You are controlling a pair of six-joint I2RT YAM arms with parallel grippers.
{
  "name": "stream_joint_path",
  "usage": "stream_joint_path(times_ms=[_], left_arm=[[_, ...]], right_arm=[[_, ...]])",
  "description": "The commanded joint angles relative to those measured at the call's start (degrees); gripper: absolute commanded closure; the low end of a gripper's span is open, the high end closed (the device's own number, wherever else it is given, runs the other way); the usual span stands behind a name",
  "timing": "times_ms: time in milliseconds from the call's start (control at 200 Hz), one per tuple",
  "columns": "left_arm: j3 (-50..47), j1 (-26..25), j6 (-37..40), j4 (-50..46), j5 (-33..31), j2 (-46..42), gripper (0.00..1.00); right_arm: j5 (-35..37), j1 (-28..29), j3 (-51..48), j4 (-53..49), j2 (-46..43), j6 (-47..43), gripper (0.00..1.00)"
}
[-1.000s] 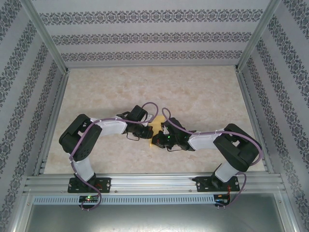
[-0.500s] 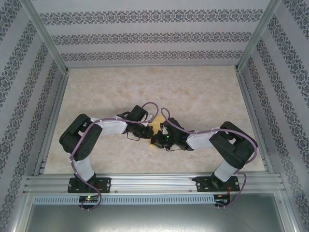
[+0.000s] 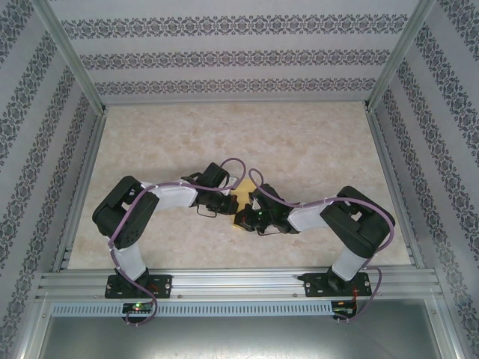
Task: Fold a paper plane with a square sheet of paper (pick it up from the middle)
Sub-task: Third fold the triangle at the center of the table.
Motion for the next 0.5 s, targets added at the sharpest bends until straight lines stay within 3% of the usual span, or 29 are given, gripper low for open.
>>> stream_joint_path(times_ms=[0, 80, 275, 495], left_arm=[[0.94, 0.31, 0.14, -1.68, -0.42, 1.82, 0.95], [0.91, 0.35, 0.24, -1.74, -0.31, 1.66, 0.95], [0.87, 0.35, 0.09, -1.68, -0.39, 1.49, 0.95], [1.03, 0.35, 0.09, -1.78, -0.42, 1.70, 0.95]], right_arm=[[-0.23, 0.46, -0.81, 3.55, 2.41, 0.38, 1.00], [-1.29, 0.42, -1.68, 7.53, 2.13, 1.37, 1.00], [-0.61, 0.57, -2.12, 4.95, -3.20, 0.52, 1.00], [-1.15, 1.04, -1.96, 4.52, -0.69, 0.90, 1.00]])
